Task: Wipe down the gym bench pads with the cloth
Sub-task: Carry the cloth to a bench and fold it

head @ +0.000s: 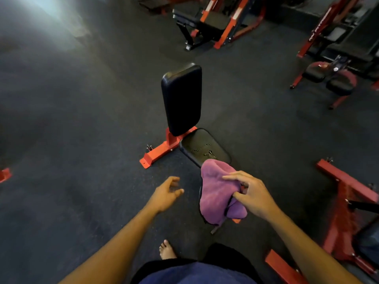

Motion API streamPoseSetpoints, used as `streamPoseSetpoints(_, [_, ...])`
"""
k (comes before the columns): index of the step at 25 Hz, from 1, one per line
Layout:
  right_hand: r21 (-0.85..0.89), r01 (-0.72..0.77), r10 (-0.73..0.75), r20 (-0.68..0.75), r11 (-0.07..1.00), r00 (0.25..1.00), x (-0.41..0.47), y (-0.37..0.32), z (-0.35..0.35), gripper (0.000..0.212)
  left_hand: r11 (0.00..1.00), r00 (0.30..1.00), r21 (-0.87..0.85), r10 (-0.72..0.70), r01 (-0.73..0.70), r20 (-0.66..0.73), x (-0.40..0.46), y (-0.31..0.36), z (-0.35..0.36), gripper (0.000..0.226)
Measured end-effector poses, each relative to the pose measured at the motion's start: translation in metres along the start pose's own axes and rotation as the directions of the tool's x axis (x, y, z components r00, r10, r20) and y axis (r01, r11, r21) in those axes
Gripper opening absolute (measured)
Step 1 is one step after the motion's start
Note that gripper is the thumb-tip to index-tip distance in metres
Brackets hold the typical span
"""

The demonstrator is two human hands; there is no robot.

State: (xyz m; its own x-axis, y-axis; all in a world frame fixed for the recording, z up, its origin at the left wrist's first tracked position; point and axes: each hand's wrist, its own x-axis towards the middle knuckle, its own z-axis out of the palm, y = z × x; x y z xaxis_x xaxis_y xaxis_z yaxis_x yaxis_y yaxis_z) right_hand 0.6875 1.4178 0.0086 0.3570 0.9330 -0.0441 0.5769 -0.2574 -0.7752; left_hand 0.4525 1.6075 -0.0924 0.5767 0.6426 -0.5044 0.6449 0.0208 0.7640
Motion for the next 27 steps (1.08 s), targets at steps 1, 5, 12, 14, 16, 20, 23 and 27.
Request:
streamPoseSetpoints(1, [0.026, -0.03, 0.03, -0.004, 0.999, 1.0, 0.009, -0.004, 0.0, 0.065, 0.995, 0.999, -0.089, -0.031, 0.035, 0.035, 0.016, 0.01, -0.009, 0.05])
streamPoseSetpoints(5, [0.208, -0.06, 0.063, -0.011, 0.976, 0.998, 0.048, -0.003, 0.002, 0.069, 0.863, 0.955, -0.45, -0.109, 0.228, 0.275, 0.07, 0.055, -0.019, 0.049])
streamPoseSetpoints(12, [0.3, -0.079, 0.061, 0.07, 0.951, 0.996, 0.121, 0.043, -0.004, 0.055, 0.829, 0.988, -0.557, 0.042, 0.047, 0.146, 0.154, 0.112, -0.038, 0.034])
streamPoseSetpoints(14, [0.296, -0.094, 0.087, 0.034, 0.951, 0.996, 0.135, 0.061, -0.003, 0.041, 0.884, 0.978, -0.468, 0.112, -0.018, 0.174, 0.173, 0.128, -0.051, 0.042])
streamPoseSetpoints(16, [0.315, -0.126, 0.153, -0.063, 0.941, 0.986, 0.146, 0.073, -0.005, 0.03, 0.954, 0.954, -0.282, 0.174, -0.102, 0.243, 0.186, 0.146, -0.06, 0.057])
streamPoseSetpoints(20, [0.311, -0.169, 0.186, -0.025, 0.935, 0.982, 0.176, 0.082, -0.013, 0.06, 0.898, 0.814, 0.098, 0.336, -0.428, 0.474, 0.189, 0.187, -0.064, 0.021])
streamPoseSetpoints(23, [0.174, -0.175, 0.16, 0.096, 0.969, 0.982, 0.199, 0.1, -0.002, 0.094, 0.866, 0.722, 0.087, 0.349, -0.492, 0.597, 0.184, 0.225, -0.081, 0.036])
streamPoseSetpoints(27, [0.113, -0.141, 0.126, 0.127, 0.984, 0.984, 0.227, 0.111, 0.02, 0.099, 0.873, 0.674, 0.029, 0.354, -0.486, 0.648, 0.187, 0.249, -0.103, 0.017])
